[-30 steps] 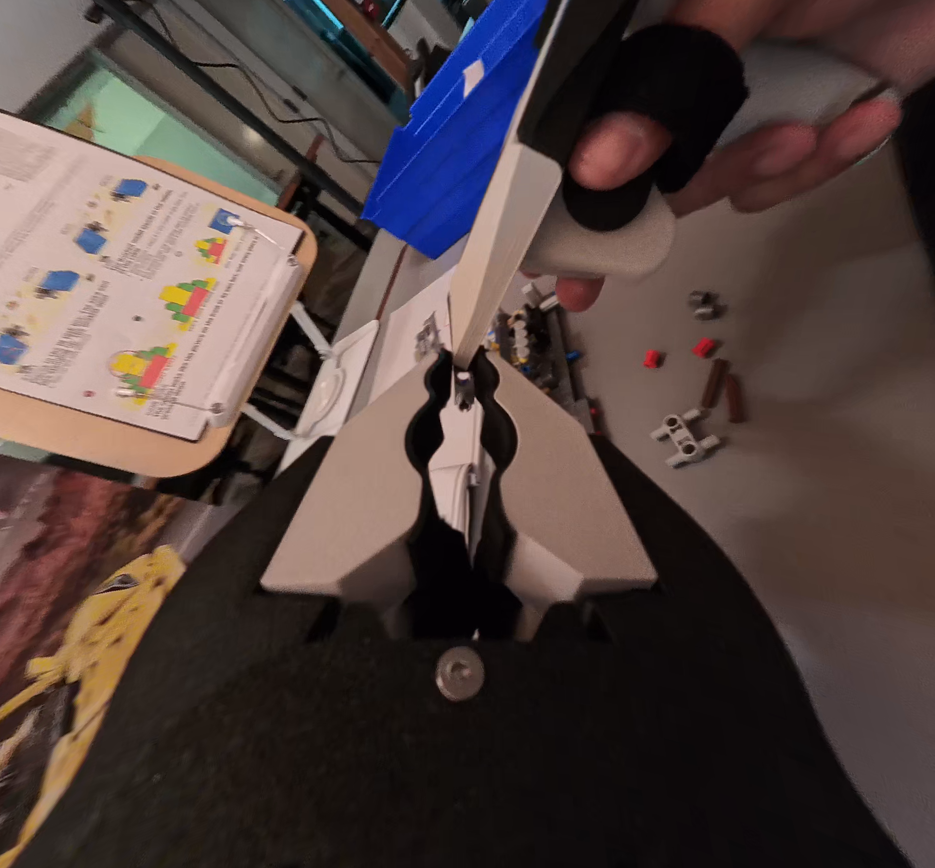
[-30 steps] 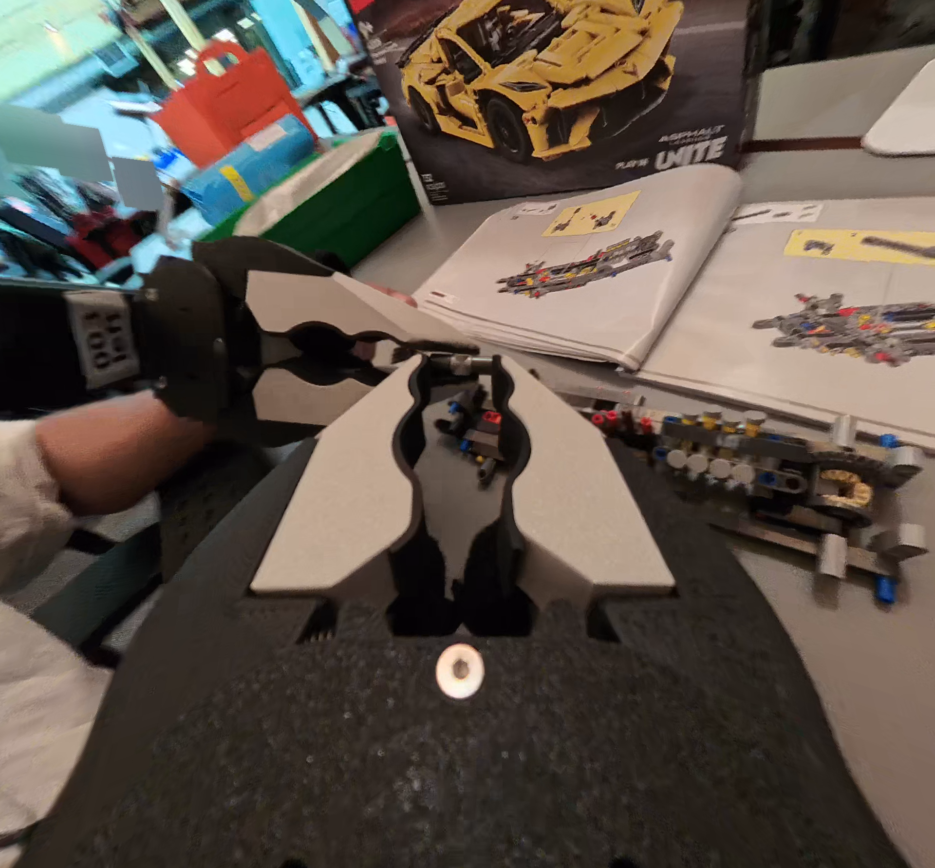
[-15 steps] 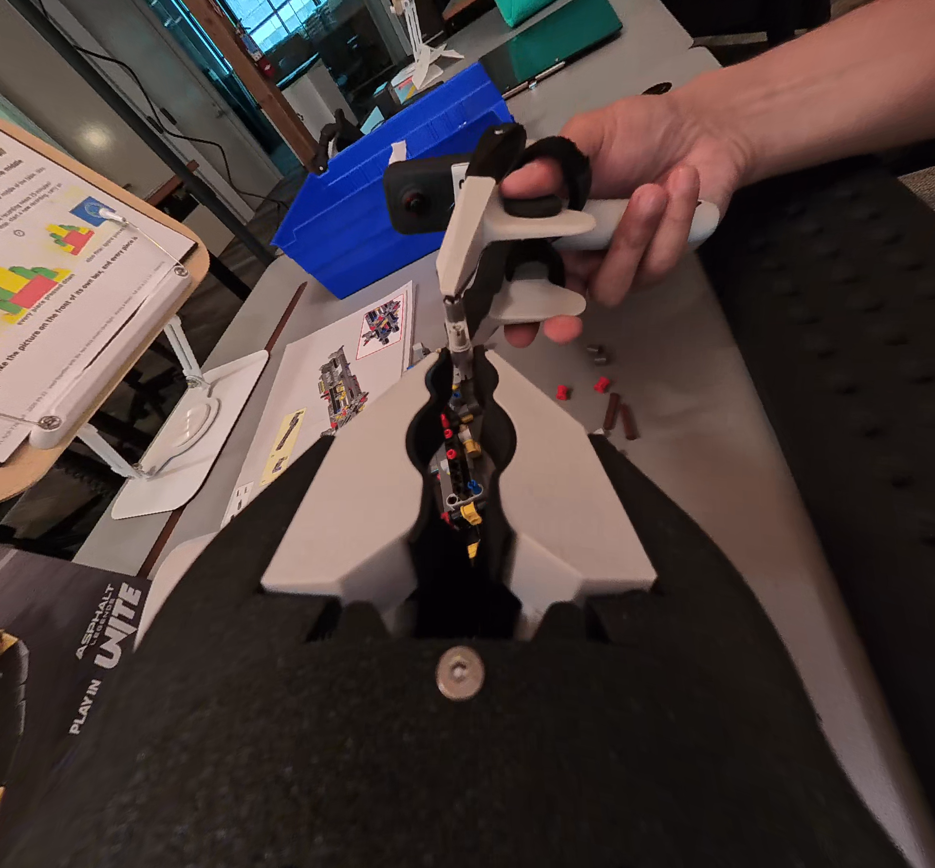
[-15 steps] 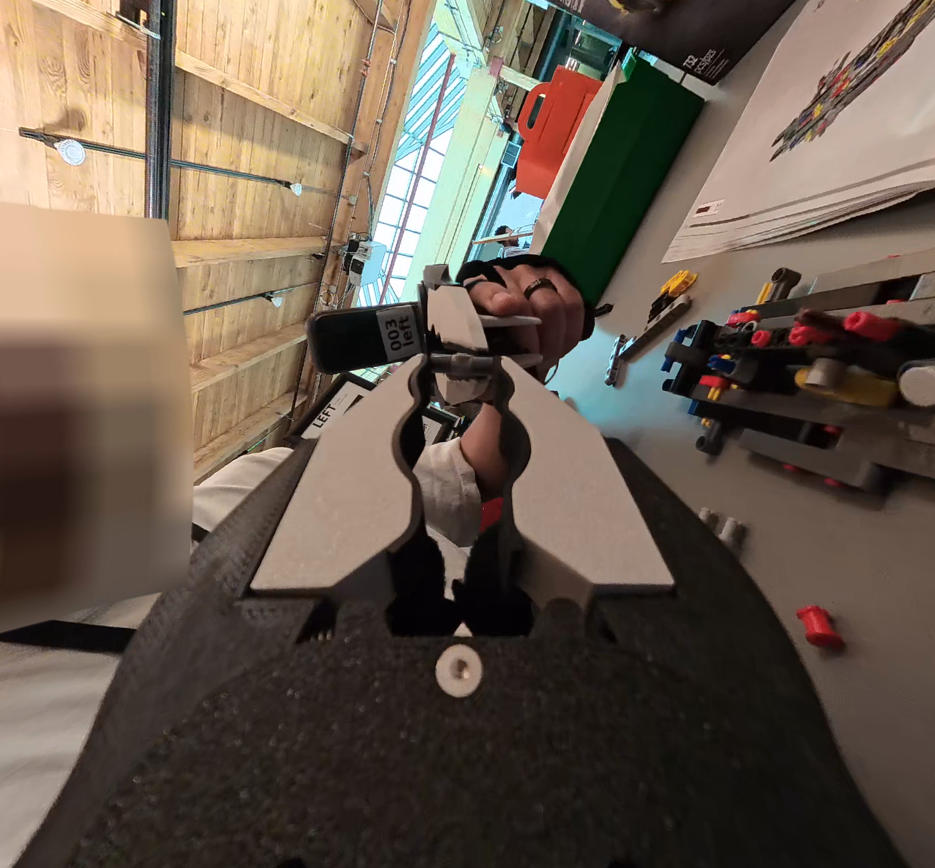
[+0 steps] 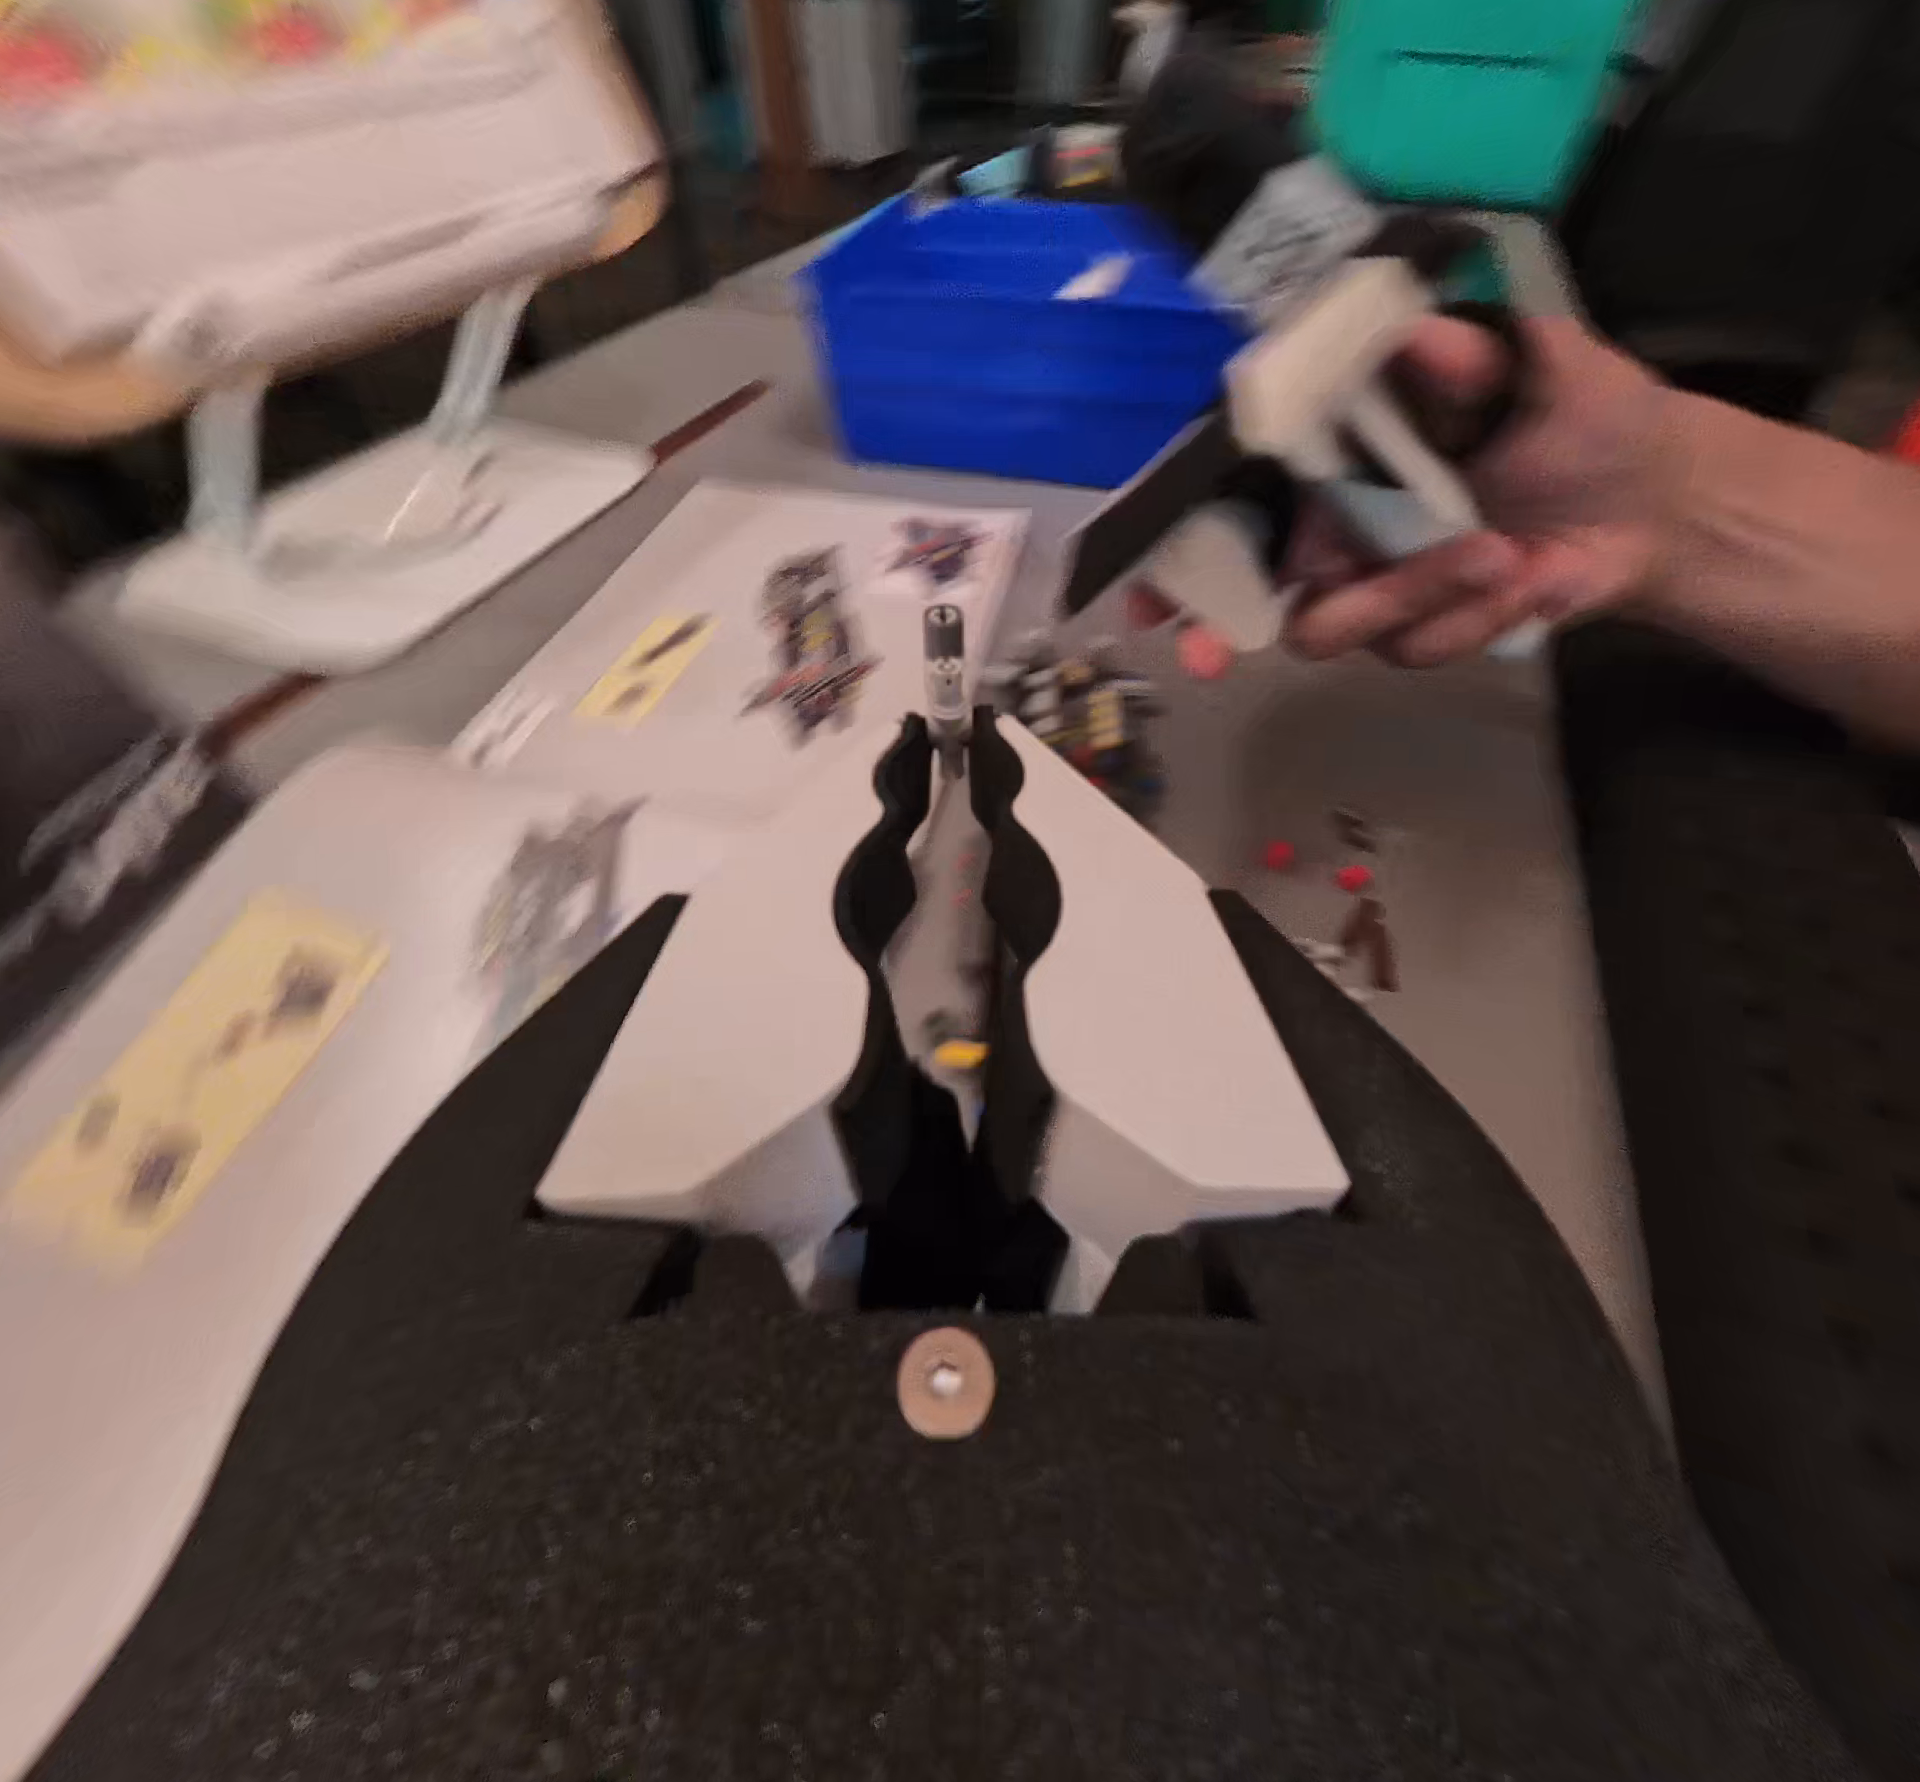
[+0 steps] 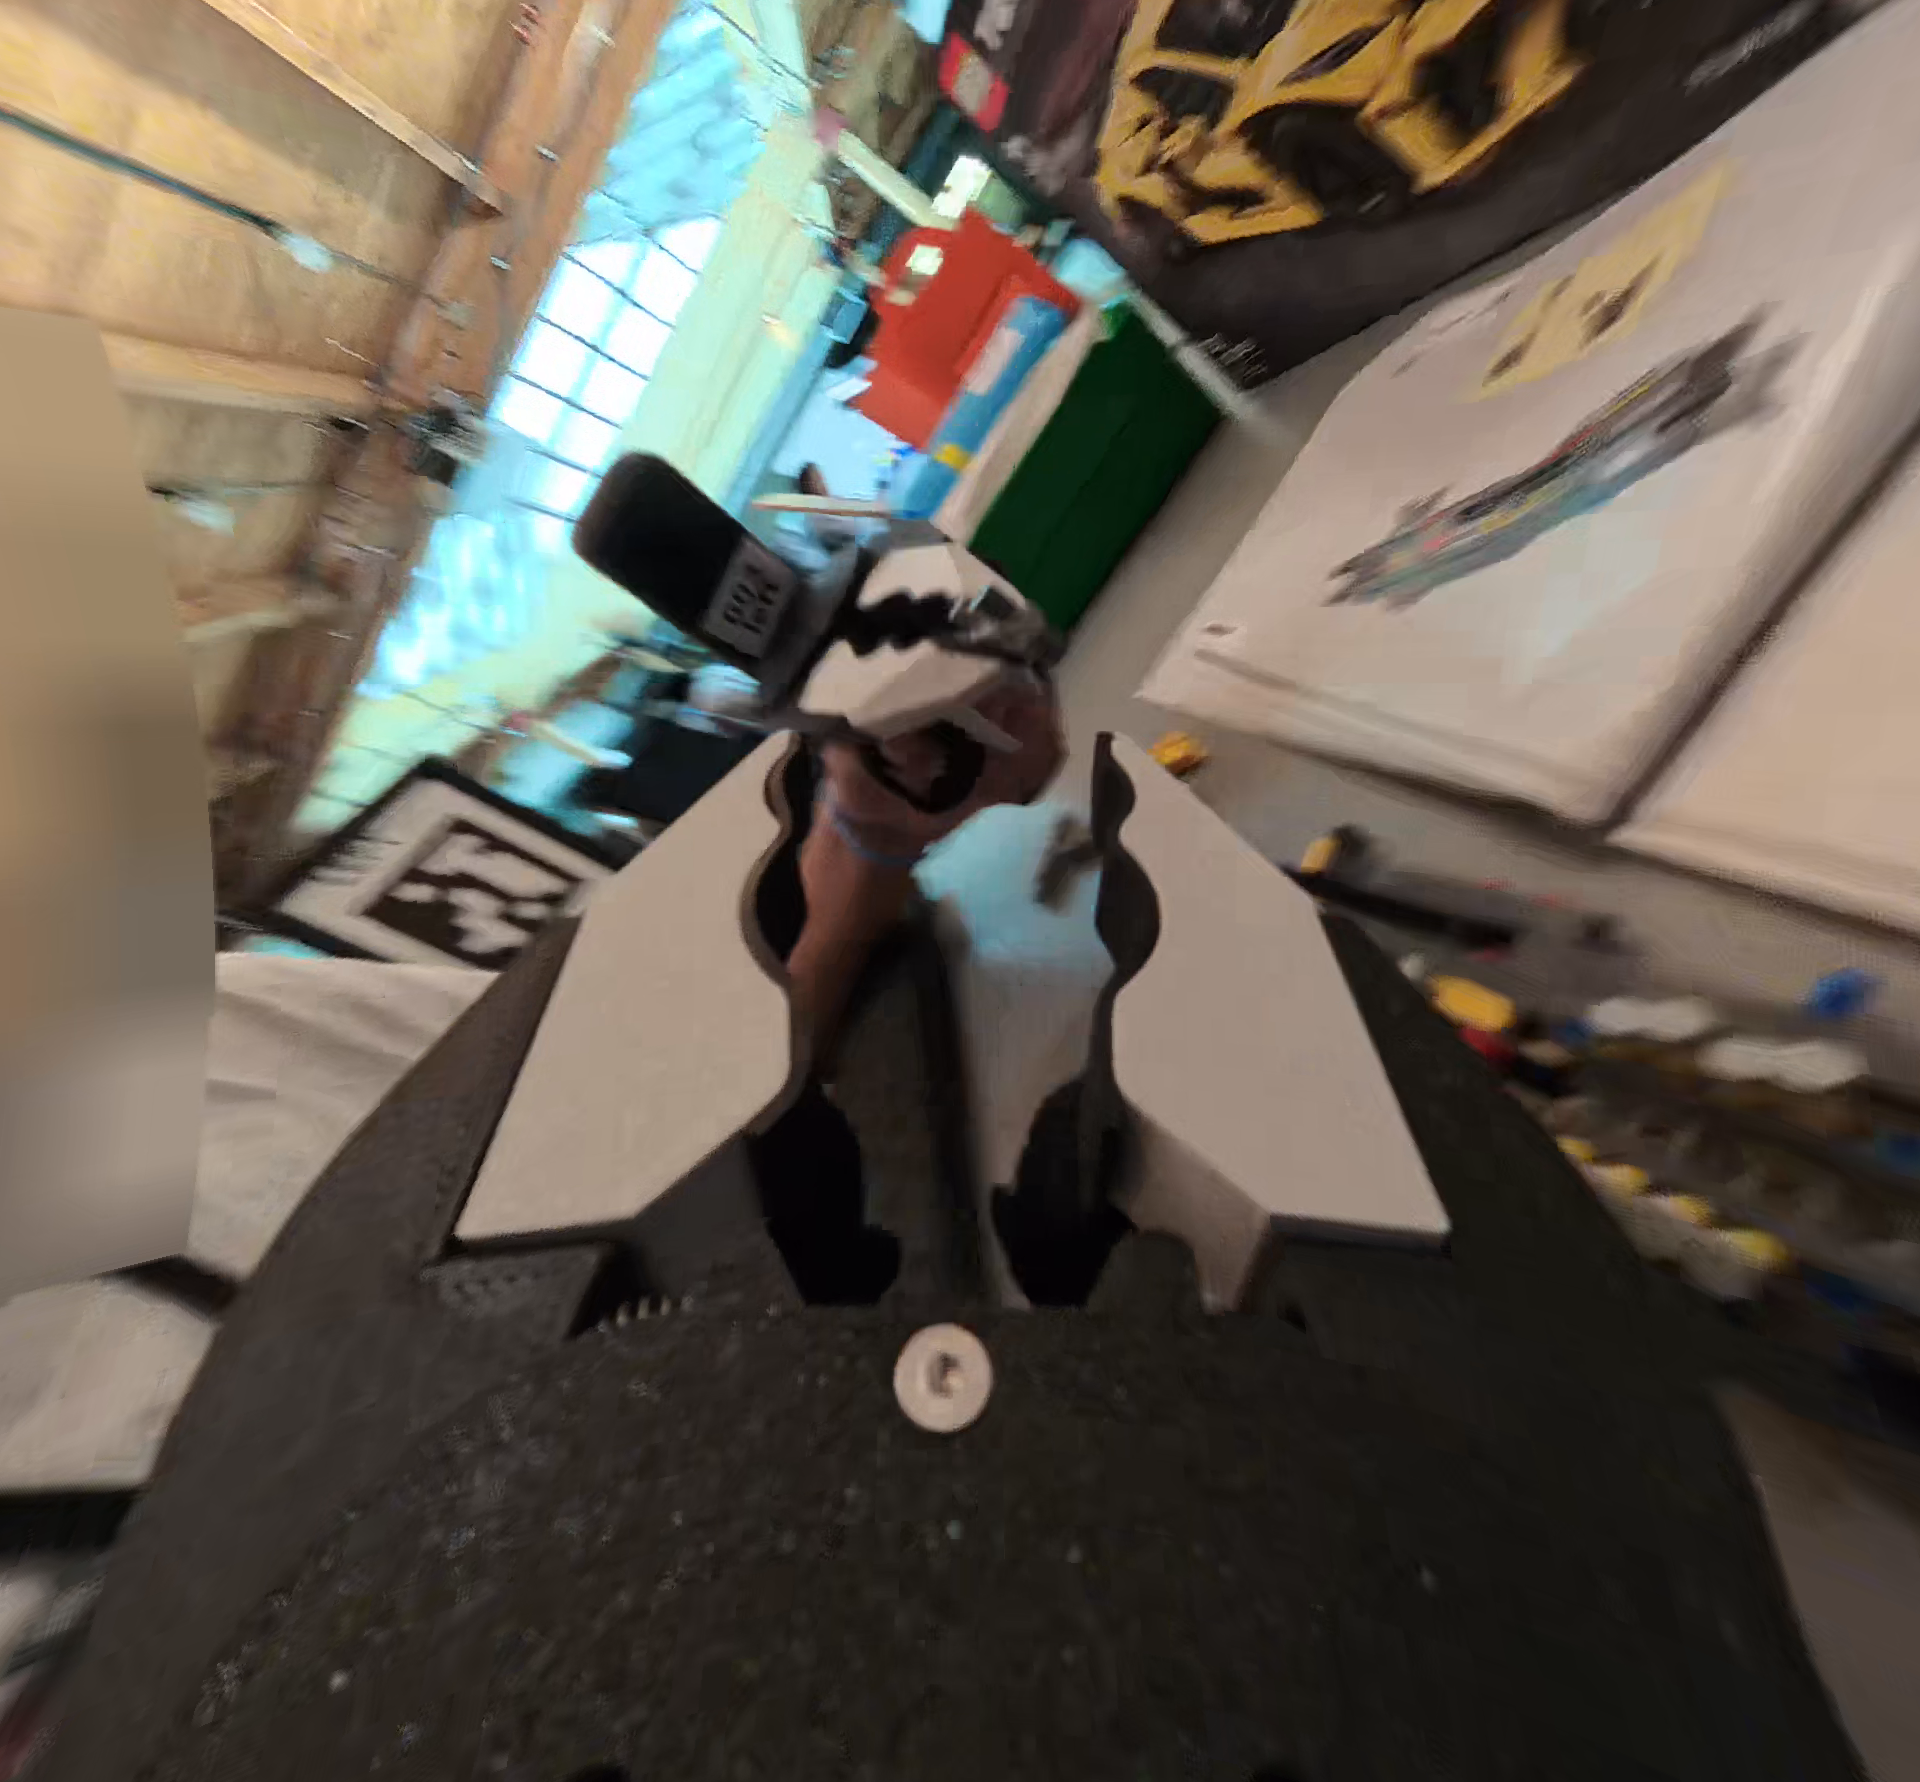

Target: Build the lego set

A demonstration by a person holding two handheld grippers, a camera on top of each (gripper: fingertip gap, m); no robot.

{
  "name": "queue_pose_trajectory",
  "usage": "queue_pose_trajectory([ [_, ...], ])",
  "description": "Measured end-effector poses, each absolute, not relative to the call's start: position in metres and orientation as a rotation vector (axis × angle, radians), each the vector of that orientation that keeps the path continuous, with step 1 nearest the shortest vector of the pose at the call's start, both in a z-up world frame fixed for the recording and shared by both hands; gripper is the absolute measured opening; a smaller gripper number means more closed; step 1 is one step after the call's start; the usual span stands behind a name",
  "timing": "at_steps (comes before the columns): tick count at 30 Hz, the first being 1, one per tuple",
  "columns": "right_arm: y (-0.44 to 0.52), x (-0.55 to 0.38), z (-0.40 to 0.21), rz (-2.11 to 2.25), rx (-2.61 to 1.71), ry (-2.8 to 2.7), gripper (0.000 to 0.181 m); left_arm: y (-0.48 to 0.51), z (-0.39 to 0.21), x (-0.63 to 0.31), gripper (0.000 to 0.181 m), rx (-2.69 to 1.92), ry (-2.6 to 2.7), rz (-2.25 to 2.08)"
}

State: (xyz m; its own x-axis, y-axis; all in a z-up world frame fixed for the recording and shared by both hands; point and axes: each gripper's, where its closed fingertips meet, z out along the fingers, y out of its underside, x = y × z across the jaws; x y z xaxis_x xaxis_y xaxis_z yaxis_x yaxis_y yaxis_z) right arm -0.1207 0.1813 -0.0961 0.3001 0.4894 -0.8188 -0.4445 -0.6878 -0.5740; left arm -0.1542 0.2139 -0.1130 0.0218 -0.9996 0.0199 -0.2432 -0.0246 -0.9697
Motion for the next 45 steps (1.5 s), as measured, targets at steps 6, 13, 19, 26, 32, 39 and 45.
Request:
queue_pose_trajectory([
  [6, 0.233, -0.127, -0.103, 0.982, -1.782, -0.261, 0.041, 0.326, -0.161, -0.217, 0.006, -2.002, 0.85, -1.204],
  [13, 0.22, -0.148, -0.131, 0.999, -1.834, -0.335, 0.033, 0.324, -0.168, -0.213, 0.006, -2.04, 0.814, -1.395],
  [19, 0.216, -0.134, -0.127, 1.048, -1.821, -0.272, 0.03, 0.317, -0.167, -0.206, 0.006, -2.014, 0.842, -1.439],
  [26, 0.21, -0.137, -0.122, 1.169, -1.781, -0.29, 0.04, 0.236, -0.136, -0.182, 0.006, -1.779, 1.203, -1.789],
  [32, 0.188, -0.163, -0.125, 1.211, -1.788, -0.516, 0.02, 0.17, -0.133, -0.17, 0.006, -1.613, 1.531, -1.794],
  [39, 0.185, -0.165, -0.117, 1.313, -1.745, -0.495, 0.005, 0.175, -0.123, -0.165, 0.006, -1.616, 1.426, -1.849],
  [45, 0.191, -0.157, -0.101, 1.511, -1.648, -0.327, 0.004, 0.182, -0.111, -0.16, 0.012, -1.593, 1.292, -1.938],
])
